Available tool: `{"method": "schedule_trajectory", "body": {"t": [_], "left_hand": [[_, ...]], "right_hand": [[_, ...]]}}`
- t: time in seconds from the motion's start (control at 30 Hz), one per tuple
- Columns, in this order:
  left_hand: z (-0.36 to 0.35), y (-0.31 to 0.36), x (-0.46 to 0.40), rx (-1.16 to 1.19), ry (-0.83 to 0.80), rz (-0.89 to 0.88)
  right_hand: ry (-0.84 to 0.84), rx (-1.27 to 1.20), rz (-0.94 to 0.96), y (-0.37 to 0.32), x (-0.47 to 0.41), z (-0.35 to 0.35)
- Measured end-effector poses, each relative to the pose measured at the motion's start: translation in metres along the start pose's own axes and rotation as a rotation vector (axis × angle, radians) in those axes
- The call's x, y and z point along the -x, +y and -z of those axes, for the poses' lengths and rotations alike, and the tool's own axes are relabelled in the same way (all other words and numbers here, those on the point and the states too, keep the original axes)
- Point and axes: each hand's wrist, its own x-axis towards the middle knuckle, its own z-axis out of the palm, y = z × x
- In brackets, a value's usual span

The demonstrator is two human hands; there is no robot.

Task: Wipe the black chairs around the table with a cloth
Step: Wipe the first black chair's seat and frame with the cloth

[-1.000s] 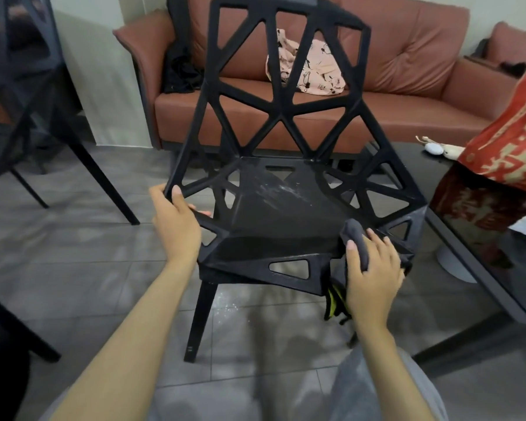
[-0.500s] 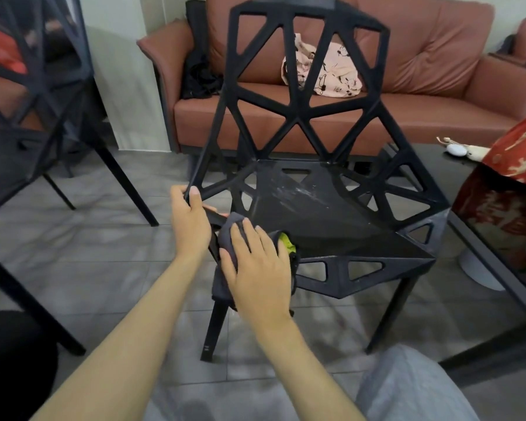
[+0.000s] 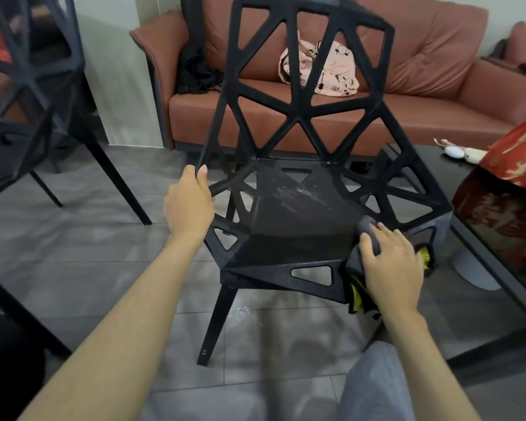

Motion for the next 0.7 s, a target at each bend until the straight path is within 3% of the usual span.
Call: {"method": "schedule_trajectory", "body": {"t": [0.2, 0.33, 0.57, 0.7], "left_hand": [[-0.003, 0.000, -0.001, -0.040, 0.038, -0.026], [0.000, 0.000, -0.001, -0.016, 0.017, -0.037], [0.012, 0.005, 0.001, 0.124, -0.111, -0.015], [0.013, 0.003, -0.001, 0.165, -0.133, -0.005]], "right_hand": [[0.062, -0.057, 0.268, -0.110, 0.052, -0.023], [-0.012, -0.098, 0.383, -0.184, 0.114, -0.046], [-0.041, -0.053, 0.760, -0.138, 0.101, -0.036], [-0.157, -0.063, 0.530, -0.112, 0.053, -0.010]]}}
